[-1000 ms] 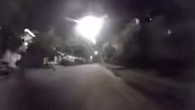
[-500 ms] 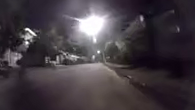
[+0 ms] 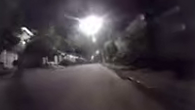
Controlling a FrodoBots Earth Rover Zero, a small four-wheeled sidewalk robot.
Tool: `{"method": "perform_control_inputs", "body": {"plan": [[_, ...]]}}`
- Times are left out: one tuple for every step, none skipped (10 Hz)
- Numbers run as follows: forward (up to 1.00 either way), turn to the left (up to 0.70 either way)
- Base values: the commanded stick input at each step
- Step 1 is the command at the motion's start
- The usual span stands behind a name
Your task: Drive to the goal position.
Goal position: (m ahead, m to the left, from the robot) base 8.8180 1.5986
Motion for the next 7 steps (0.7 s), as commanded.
{"method": "perform_control_inputs", "body": {"plan": [[0.70, -0.35], [0.70, -0.29], [0.70, 0.00], [0.70, 0.00], [0.70, 0.00], [0.70, 0.00], [0.70, 0.00]]}}
